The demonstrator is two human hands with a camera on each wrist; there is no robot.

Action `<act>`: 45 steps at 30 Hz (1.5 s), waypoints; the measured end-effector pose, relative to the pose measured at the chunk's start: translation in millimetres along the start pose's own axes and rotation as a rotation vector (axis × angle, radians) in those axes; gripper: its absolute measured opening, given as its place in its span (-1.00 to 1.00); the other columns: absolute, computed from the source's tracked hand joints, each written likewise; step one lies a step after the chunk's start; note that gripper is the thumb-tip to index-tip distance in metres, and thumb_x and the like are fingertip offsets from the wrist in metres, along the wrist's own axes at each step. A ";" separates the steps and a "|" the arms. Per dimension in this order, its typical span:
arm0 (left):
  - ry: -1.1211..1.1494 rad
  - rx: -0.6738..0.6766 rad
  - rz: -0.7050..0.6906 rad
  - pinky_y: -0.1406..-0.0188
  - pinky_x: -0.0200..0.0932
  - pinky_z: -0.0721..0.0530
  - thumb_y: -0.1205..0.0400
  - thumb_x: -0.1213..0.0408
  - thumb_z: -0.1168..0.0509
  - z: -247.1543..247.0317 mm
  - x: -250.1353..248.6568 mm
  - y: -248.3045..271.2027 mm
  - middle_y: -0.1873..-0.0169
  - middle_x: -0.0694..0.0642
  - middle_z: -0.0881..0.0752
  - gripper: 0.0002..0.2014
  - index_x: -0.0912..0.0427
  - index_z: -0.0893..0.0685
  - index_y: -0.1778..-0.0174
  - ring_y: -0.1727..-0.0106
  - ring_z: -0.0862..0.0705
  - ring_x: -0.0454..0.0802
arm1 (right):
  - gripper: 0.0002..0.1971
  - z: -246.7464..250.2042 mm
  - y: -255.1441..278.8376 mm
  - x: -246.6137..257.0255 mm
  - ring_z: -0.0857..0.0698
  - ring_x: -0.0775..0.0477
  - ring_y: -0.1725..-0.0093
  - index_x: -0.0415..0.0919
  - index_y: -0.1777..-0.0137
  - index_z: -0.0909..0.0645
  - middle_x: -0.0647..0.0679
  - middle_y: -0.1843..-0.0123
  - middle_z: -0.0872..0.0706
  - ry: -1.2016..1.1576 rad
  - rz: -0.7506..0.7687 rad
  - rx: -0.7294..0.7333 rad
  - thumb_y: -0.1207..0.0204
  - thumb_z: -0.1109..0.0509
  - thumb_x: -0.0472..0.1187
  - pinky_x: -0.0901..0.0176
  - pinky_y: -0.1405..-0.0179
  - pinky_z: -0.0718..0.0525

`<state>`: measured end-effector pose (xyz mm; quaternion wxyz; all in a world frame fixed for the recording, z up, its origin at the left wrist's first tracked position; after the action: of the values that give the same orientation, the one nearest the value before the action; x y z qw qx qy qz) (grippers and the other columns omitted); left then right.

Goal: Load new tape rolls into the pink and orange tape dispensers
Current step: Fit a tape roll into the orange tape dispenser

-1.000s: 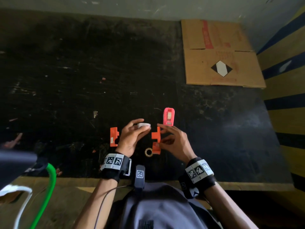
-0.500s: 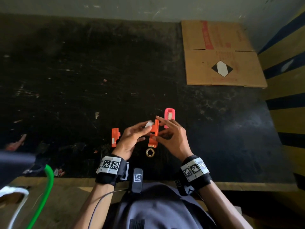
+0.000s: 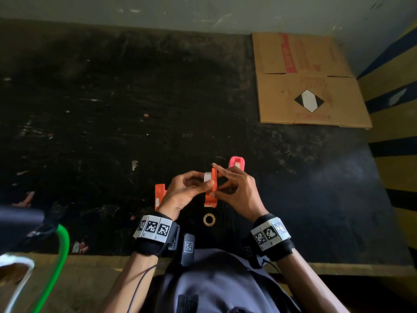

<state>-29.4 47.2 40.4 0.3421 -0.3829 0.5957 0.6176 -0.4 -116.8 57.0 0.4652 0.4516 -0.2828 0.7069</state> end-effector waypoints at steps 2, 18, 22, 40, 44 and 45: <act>-0.057 -0.004 -0.006 0.14 -0.49 -0.63 -0.43 0.16 -0.60 0.3 -6.4 -7.8 0.07 0.10 -0.86 -0.66 0.18 -0.80 -0.07 0.13 -0.80 -0.28 | -0.20 -1.0 -9.6 -1.8 -0.84 0.24 0.05 0.09 -0.58 -0.52 0.01 -0.28 -0.68 -0.007 -0.027 0.017 -0.35 -0.72 -0.23 0.30 -0.05 -0.81; -1.045 -0.180 0.210 -0.31 0.10 -0.64 -0.30 0.27 -0.62 108.7 98.9 -76.6 -0.35 0.18 -0.40 -0.19 -0.11 -0.49 -0.49 -0.32 -0.57 0.27 | -0.21 -4.0 -53.9 -51.0 -0.87 0.03 0.04 0.05 -0.54 -0.58 0.00 -0.21 -0.78 -0.210 -0.259 0.022 -0.30 -0.74 -0.30 0.19 -0.03 -0.82; -0.980 -0.286 0.108 -0.28 -0.06 -0.62 -0.31 0.39 -0.61 116.3 104.4 -69.6 -0.30 0.16 -0.45 -0.27 -0.03 -0.58 -0.42 -0.26 -0.61 0.15 | -0.22 -11.1 -50.2 -54.8 -0.88 0.05 0.05 0.03 -0.54 -0.58 -0.01 -0.19 -0.79 -0.226 -0.300 0.050 -0.30 -0.73 -0.32 0.24 -0.04 -0.81; 0.034 0.035 -0.206 -0.06 -0.25 -0.75 -0.29 0.48 -0.64 46.3 -40.2 -49.9 -0.13 0.14 -0.81 -0.40 0.20 -0.74 -0.29 -0.11 -0.81 -0.03 | -0.23 -6.6 -56.4 -21.6 -0.85 0.06 0.12 -0.02 -0.52 -0.60 -0.06 -0.18 -0.75 -0.346 -0.192 0.060 -0.30 -0.72 -0.39 0.30 0.09 -0.75; 0.027 0.063 -0.203 -0.05 -0.19 -0.77 -0.27 0.46 -0.66 38.1 -40.9 -44.8 -0.12 0.15 -0.81 -0.39 0.18 -0.74 -0.28 -0.12 -0.82 0.02 | -0.25 1.6 -50.2 -16.2 -0.85 0.04 0.10 -0.04 -0.52 -0.60 -0.06 -0.19 -0.74 -0.384 -0.170 0.024 -0.32 -0.71 -0.41 0.26 0.06 -0.77; 0.023 0.066 -0.206 -0.05 -0.19 -0.77 -0.27 0.47 -0.66 36.2 -40.8 -43.5 -0.12 0.15 -0.81 -0.39 0.18 -0.74 -0.28 -0.12 -0.82 0.02 | -0.25 1.9 -48.6 -15.1 -0.85 0.05 0.09 -0.04 -0.52 -0.60 -0.05 -0.19 -0.75 -0.392 -0.169 0.025 -0.33 -0.70 -0.42 0.25 0.05 -0.77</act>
<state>25.7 87.1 55.5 0.4093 -0.4379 0.5772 0.5546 47.1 -104.6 43.3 0.4531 0.6084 -0.3202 0.5675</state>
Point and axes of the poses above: each hand's wrist, its own y-axis away from the middle knuckle, its own z-axis out of the back of the hand, x = y × z, the point moved 7 cm from there along -y, towards the middle knuckle
